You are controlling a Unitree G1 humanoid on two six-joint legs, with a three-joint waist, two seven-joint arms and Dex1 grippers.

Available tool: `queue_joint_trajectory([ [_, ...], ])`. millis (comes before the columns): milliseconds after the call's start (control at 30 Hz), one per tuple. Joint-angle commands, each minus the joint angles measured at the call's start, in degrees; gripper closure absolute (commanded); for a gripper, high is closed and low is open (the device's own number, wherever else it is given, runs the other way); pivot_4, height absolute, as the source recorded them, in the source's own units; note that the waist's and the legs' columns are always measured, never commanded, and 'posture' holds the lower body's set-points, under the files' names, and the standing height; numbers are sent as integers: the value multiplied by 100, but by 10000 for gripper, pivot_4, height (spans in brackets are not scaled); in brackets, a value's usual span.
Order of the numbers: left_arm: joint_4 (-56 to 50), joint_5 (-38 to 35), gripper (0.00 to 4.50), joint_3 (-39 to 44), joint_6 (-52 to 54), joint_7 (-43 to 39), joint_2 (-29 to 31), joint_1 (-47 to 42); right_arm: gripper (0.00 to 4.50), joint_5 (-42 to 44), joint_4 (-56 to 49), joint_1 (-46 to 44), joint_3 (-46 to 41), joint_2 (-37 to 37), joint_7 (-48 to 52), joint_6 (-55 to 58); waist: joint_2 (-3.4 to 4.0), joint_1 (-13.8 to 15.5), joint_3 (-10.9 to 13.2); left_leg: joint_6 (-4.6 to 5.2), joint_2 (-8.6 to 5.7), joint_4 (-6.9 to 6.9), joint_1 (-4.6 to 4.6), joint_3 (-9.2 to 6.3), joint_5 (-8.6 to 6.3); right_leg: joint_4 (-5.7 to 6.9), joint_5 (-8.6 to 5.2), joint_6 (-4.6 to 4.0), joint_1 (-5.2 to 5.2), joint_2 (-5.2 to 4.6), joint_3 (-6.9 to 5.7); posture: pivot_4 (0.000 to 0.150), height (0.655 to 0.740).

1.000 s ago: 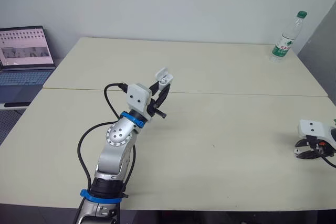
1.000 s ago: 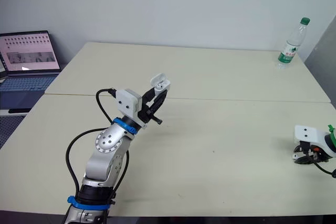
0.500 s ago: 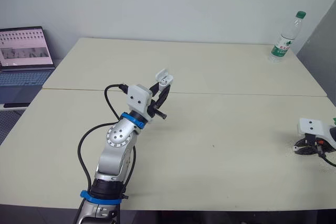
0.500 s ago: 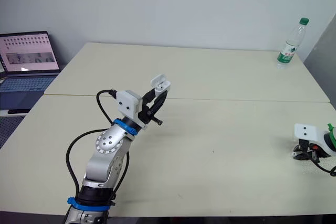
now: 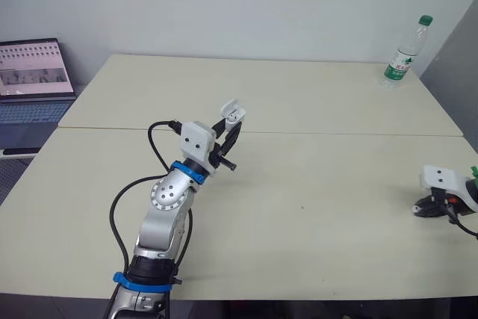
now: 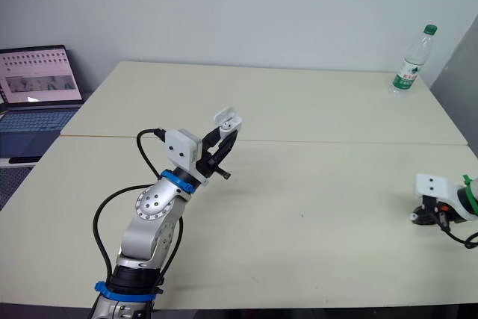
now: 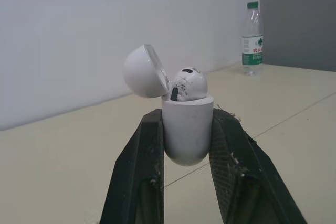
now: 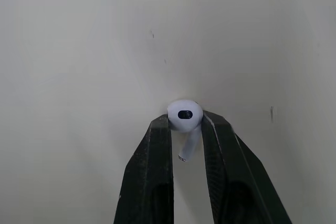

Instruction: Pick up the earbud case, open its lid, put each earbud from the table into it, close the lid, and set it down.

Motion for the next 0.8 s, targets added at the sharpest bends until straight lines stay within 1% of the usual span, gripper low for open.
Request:
queue_joint_trajectory([
  [33,-298,-44,37030,-26,-48,-54,-1,-37,40990,975,-1328,-269,-493,441,-26,1474,7,-37,3,0,0,0,-1,-3,0,3,0,0,0,1,0,1500,7400],
  [67,-294,-55,37030,-30,-43,-61,-2,-38,40990,1254,-1790,-311,-621,645,-176,1874,15,-34,6,-1,-1,-1,-2,-6,0,4,0,0,-1,1,-1,1500,7400],
  [167,-257,-184,37030,-7,32,-94,-43,-74,40990,2179,-3198,-524,-1061,1558,-1159,3348,22,-29,10,-2,-3,1,-16,-17,-1,6,-1,0,-9,1,-11,1500,7400],
  [300,-252,-331,37030,-30,176,-224,-49,-135,40990,2956,-4409,-637,-1480,2739,-2527,4271,22,38,10,-3,-4,2,-34,-37,-1,2,-2,2,-17,0,-31,1500,7400],
  [367,-302,-454,37030,-33,313,-286,-43,-183,40990,3016,-4892,-704,-1503,3468,-3398,4297,22,79,9,-3,-8,7,-54,-40,-1,3,-2,2,-31,-2,-35,1500,7400],
  [400,-326,-522,37030,-10,383,-294,-54,-209,40990,2923,-5050,-706,-1446,3802,-3790,4133,22,82,9,-3,-8,13,-72,-41,-1,9,-2,1,-48,-4,-36,1500,7400],
  [467,-353,-618,37030,-9,490,-334,-56,-272,40990,2881,-5261,-707,-1388,4367,-4411,3989,23,85,9,-3,-10,31,-123,-40,1,26,0,2,-100,-6,-35,1500,7400],
  [500,-367,-669,37030,-7,544,-343,-65,-303,40990,2859,-5340,-702,-1331,4597,-4650,3936,23,85,9,-3,-10,31,-125,-41,0,26,1,2,-102,-6,-37,1500,7400],
  [600,-421,-771,37030,-19,678,-382,-71,-387,40990,2920,-5546,-660,-1197,5054,-5140,3918,23,79,9,-3,-10,28,-124,-40,0,24,1,2,-103,-6,-37,1500,7400],
  [800,-475,-876,37030,10,834,-352,-113,-488,40990,2955,-5719,-522,-991,5462,-5660,3806,23,65,9,-3,-8,22,-120,-38,0,24,1,1,-104,-4,-36,1500,7400],
])
